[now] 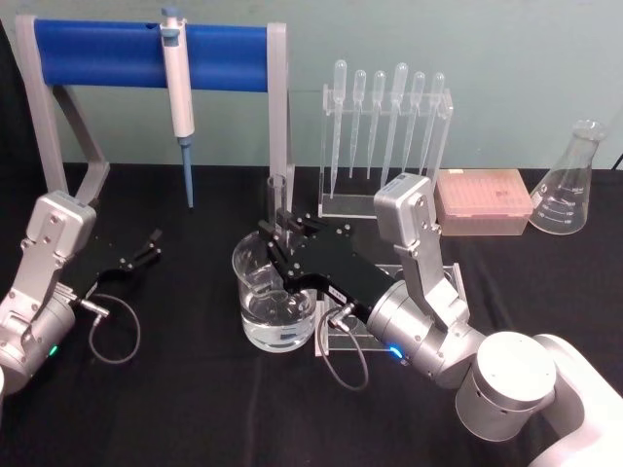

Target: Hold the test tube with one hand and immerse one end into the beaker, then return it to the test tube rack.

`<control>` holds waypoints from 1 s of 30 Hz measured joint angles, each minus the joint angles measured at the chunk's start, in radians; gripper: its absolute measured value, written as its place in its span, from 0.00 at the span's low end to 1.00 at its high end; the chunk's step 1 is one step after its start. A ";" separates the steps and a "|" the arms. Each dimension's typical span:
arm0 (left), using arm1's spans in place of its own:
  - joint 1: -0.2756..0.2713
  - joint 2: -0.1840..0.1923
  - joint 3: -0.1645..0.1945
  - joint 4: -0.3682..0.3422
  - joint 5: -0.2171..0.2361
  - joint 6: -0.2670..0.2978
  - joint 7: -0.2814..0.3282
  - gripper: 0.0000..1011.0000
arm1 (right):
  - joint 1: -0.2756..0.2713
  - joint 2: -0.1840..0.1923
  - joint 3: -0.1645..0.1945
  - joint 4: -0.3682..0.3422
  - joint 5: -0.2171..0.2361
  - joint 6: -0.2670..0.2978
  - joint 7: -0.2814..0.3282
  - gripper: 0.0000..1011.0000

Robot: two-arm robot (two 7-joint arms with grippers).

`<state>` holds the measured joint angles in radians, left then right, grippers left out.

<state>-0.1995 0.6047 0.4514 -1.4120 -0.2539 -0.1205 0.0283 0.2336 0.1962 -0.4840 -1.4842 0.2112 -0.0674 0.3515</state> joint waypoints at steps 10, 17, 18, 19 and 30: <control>0.000 0.000 0.000 0.000 0.000 0.000 0.000 0.99 | 0.000 0.000 0.000 0.000 0.000 0.000 0.000 0.22; 0.000 0.000 0.000 0.000 0.000 0.000 0.000 0.99 | 0.000 0.000 0.000 0.000 0.000 0.000 0.000 0.22; 0.000 0.000 0.000 0.000 0.000 0.000 0.000 0.99 | 0.000 0.000 0.000 0.000 0.000 0.000 0.000 0.22; 0.000 0.000 0.000 0.000 0.000 0.000 0.000 0.99 | 0.000 0.000 0.000 0.000 0.000 0.000 0.000 0.22; 0.000 0.000 0.000 0.000 0.000 0.000 0.000 0.99 | 0.000 0.000 0.000 0.000 0.000 0.000 0.000 0.22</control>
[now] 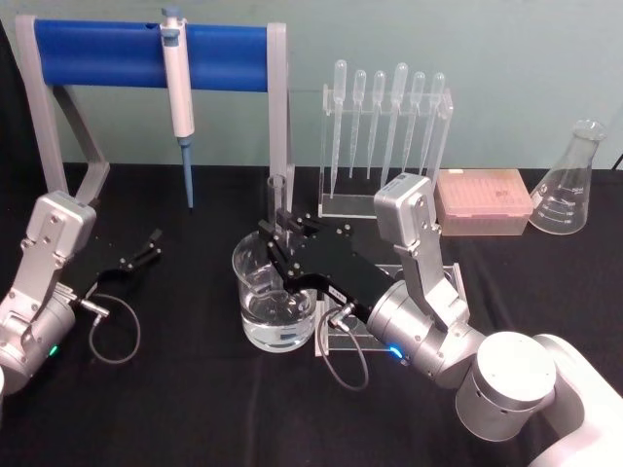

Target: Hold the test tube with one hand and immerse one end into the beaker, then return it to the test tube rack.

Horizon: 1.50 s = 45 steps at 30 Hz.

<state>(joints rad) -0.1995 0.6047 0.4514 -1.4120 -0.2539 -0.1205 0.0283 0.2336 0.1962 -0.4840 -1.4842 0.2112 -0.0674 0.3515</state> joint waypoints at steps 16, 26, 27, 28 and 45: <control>0.000 0.000 0.000 0.000 0.000 0.000 0.000 0.99 | 0.000 0.000 0.000 0.000 0.000 0.000 0.000 0.22; 0.000 0.000 0.000 0.000 0.000 0.000 0.000 0.99 | 0.000 0.000 0.000 0.000 0.000 0.000 0.000 0.22; 0.000 0.000 0.000 0.000 0.000 0.000 0.000 0.99 | 0.000 0.000 0.000 0.000 0.000 0.000 0.000 0.22; 0.000 0.000 0.000 0.000 0.000 0.000 0.000 0.99 | 0.000 0.000 0.000 0.000 0.000 0.000 0.000 0.22; 0.000 0.000 0.000 0.000 0.000 0.000 0.000 0.99 | 0.000 0.000 0.000 0.000 0.000 0.000 0.000 0.22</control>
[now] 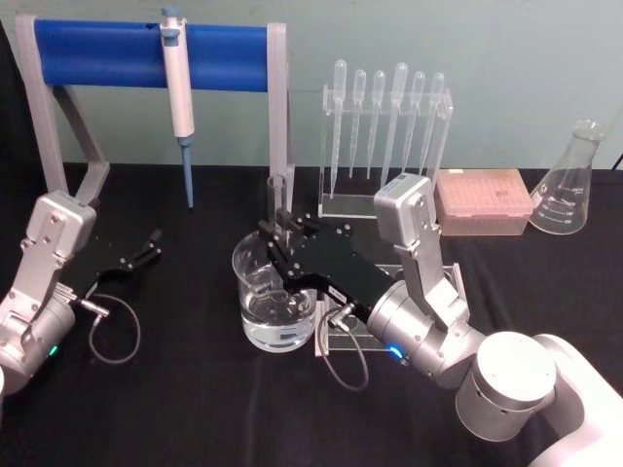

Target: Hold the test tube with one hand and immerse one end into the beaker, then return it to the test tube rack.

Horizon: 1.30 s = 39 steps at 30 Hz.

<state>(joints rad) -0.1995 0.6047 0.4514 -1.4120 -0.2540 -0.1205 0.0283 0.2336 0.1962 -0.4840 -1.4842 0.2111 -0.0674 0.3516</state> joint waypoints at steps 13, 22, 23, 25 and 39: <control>0.000 0.000 0.000 0.000 0.000 0.000 0.000 0.99 | 0.000 0.000 0.000 0.000 0.000 0.000 0.000 0.22; 0.000 0.000 0.000 0.000 0.000 0.000 0.000 0.99 | 0.000 0.000 0.000 0.000 0.000 0.000 0.000 0.22; 0.000 0.000 0.000 0.000 0.000 0.000 0.000 0.99 | 0.000 0.000 0.000 0.000 0.000 0.000 0.000 0.22; 0.000 0.000 0.000 0.000 0.000 0.000 0.000 0.99 | 0.000 0.000 0.000 0.000 0.000 0.000 0.000 0.22; 0.000 0.000 0.000 0.000 0.000 0.000 0.000 0.99 | 0.000 0.000 0.000 0.000 0.000 0.000 0.000 0.22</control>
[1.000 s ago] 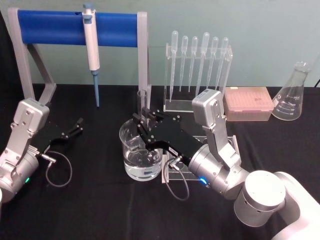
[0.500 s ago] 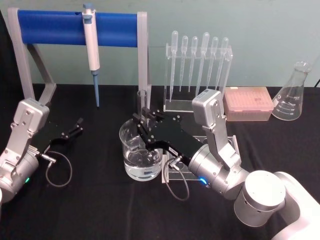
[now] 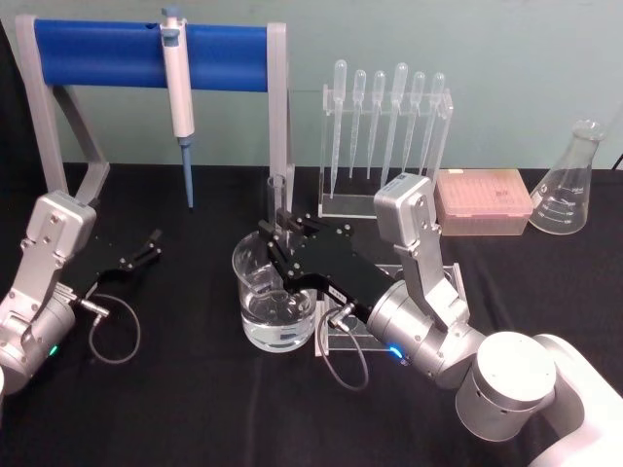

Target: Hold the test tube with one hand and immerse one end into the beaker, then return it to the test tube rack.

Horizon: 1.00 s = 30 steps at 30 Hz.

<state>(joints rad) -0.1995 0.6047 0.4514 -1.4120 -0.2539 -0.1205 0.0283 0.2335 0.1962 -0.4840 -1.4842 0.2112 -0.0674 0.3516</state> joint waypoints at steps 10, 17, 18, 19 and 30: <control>0.000 0.000 0.000 0.000 0.000 0.000 0.000 0.99 | 0.000 0.000 0.000 0.000 0.000 0.000 0.000 0.22; 0.000 0.000 0.000 0.000 0.000 0.000 0.000 0.99 | 0.000 0.000 0.000 0.000 0.000 0.000 0.000 0.22; 0.000 0.000 0.000 0.000 0.000 0.000 0.000 0.99 | 0.000 0.000 0.000 0.000 0.000 0.000 0.000 0.22; 0.000 0.000 0.000 0.000 0.000 0.000 0.000 0.99 | 0.000 0.000 0.000 0.000 0.000 0.000 0.000 0.22; 0.000 0.000 0.000 0.000 0.000 0.000 0.000 0.99 | 0.000 0.000 0.000 0.000 0.000 0.000 0.000 0.22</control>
<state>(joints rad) -0.1996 0.6047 0.4514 -1.4120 -0.2539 -0.1205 0.0283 0.2336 0.1962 -0.4840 -1.4842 0.2111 -0.0674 0.3515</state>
